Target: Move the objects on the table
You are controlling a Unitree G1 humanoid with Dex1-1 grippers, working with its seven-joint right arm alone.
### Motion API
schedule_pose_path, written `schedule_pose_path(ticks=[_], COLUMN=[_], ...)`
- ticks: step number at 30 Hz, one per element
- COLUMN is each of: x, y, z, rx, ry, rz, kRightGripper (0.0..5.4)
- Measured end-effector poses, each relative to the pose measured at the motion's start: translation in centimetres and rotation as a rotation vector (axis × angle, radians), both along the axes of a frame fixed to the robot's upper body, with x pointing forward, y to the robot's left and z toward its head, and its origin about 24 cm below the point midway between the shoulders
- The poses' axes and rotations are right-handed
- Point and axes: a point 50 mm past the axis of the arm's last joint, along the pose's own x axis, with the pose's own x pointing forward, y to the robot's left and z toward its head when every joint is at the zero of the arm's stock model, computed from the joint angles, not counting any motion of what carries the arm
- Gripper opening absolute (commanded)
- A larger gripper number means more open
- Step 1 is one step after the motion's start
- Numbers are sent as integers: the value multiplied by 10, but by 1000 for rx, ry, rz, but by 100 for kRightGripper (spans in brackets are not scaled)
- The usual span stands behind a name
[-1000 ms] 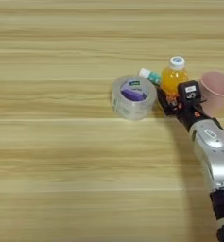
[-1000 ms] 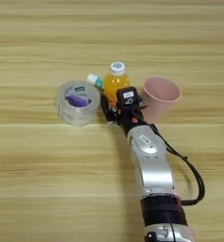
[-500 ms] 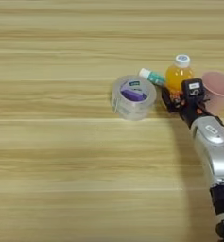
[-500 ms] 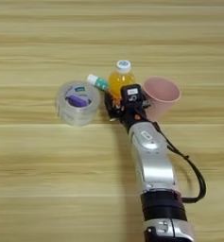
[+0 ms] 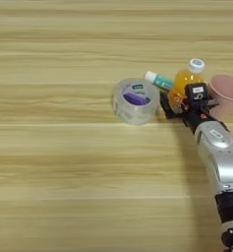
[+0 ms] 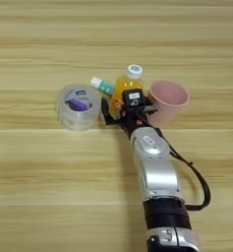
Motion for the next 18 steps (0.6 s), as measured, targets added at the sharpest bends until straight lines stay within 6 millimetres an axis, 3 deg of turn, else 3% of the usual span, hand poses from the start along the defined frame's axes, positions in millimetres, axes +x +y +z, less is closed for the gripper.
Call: schedule_pose_path(ticks=[18], x=[-14], y=[2], z=[1], rx=[13], ry=[7], rz=[11], kRightGripper=[537])
